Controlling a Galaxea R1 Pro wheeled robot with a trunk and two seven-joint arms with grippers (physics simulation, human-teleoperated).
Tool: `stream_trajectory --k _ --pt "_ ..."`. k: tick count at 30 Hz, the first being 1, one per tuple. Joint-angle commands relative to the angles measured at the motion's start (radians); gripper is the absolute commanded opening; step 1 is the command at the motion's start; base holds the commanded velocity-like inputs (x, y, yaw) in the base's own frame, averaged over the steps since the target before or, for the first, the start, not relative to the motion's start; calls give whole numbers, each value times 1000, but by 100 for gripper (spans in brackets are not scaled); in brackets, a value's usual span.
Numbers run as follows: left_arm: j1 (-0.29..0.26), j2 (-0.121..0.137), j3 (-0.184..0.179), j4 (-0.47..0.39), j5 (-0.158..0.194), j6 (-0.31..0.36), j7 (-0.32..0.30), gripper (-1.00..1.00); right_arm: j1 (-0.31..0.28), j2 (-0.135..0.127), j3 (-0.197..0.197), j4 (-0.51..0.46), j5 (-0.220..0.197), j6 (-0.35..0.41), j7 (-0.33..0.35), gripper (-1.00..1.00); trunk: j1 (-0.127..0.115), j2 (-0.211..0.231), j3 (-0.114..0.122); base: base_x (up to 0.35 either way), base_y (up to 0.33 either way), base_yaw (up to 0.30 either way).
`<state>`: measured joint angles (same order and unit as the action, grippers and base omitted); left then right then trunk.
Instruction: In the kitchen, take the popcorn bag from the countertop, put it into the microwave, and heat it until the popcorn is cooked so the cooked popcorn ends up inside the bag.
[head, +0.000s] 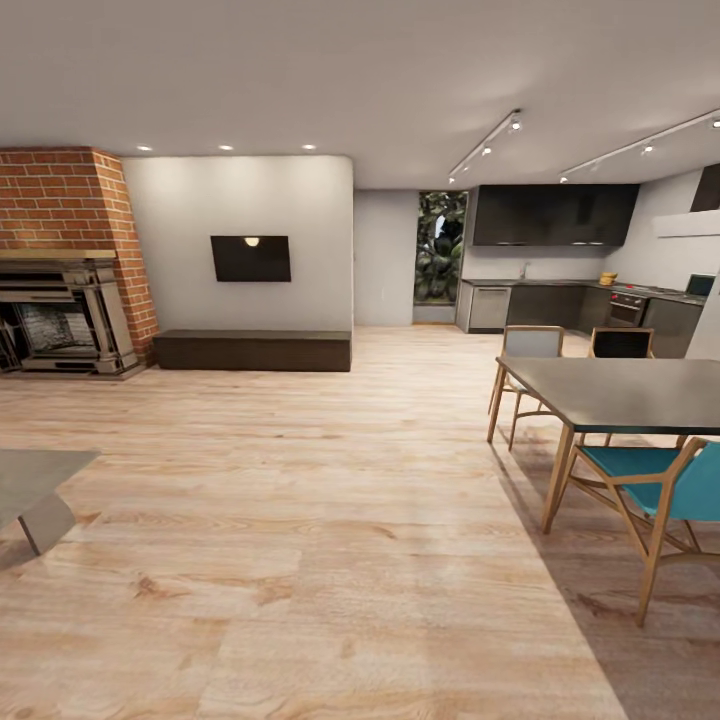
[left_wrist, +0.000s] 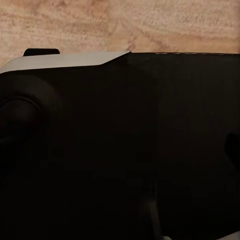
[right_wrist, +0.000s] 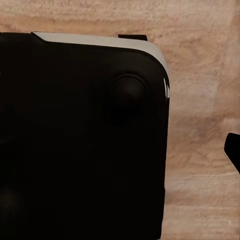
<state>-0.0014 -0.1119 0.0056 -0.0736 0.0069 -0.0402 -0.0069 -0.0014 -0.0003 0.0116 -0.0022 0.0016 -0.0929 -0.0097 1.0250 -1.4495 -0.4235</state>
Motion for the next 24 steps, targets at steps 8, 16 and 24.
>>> stream_trajectory --k 8,16,24 --pt "0 1 1 0 1 -3 -1 100 0 0 1 0 0 -1 -2 100 0 0 -1 0 0 0" --pt "0 0 2 0 1 -3 0 100 0 0 -8 0 -9 -1 -3 100 0 0 -1 0 0 0" --pt "0 0 2 -1 2 -3 1 100 0 0 -8 1 -9 1 -2 100 0 0 -1 0 0 0"
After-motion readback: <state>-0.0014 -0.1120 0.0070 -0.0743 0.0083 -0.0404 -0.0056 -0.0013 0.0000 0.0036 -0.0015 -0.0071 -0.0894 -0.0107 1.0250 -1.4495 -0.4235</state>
